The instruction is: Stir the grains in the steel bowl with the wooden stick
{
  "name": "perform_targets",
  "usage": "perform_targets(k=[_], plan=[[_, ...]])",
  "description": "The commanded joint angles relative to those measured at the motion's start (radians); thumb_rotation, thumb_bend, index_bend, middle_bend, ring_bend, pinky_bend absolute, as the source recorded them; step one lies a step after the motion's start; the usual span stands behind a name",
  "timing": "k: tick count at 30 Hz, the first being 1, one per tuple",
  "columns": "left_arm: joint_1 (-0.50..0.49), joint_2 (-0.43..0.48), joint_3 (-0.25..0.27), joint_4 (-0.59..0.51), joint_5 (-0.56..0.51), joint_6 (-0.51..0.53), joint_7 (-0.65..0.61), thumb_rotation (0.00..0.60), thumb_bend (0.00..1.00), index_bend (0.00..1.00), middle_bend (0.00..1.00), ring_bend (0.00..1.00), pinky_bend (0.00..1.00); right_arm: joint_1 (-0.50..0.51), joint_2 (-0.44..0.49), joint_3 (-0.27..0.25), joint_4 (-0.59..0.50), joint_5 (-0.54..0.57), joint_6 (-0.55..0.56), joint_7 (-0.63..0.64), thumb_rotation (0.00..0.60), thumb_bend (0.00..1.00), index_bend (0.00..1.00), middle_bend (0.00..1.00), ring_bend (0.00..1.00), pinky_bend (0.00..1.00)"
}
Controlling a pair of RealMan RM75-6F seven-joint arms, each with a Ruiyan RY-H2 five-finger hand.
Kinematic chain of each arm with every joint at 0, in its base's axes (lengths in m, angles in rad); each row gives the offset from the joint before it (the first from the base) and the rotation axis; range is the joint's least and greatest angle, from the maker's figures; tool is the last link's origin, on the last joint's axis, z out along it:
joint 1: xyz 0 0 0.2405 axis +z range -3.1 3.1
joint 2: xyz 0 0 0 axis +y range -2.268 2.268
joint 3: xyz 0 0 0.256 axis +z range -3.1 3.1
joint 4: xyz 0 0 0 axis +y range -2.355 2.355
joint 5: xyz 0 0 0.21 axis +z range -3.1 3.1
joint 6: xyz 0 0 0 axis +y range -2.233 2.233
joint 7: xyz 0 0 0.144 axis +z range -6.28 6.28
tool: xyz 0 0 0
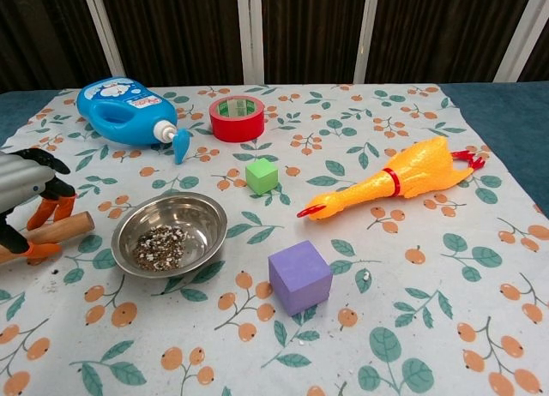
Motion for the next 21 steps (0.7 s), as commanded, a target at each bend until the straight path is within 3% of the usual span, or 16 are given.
perform_targets(k=[1,9,21], plan=[[0.003,0.010,-0.006,0.000,0.008,0.013,-0.020,0.600,0.75,0.60,0.68,0.13,0.00,0.000,0.000,0.000,-0.001,0.001,0.000,0.001,0.600,0.35,0.00,0.00,0.00,0.00],[0.015,0.033,-0.023,-0.002,0.031,0.059,-0.090,0.600,0.77,0.62,0.71,0.15,0.00,-0.001,0.002,0.001,-0.004,0.004,-0.001,0.001,0.600,0.35,0.00,0.00,0.00,0.00],[0.027,0.060,-0.090,0.019,0.133,0.201,-0.325,0.600,0.82,0.65,0.76,0.22,0.00,-0.002,0.003,0.002,-0.005,0.005,-0.002,0.006,0.600,0.35,0.00,0.00,0.00,0.00]])
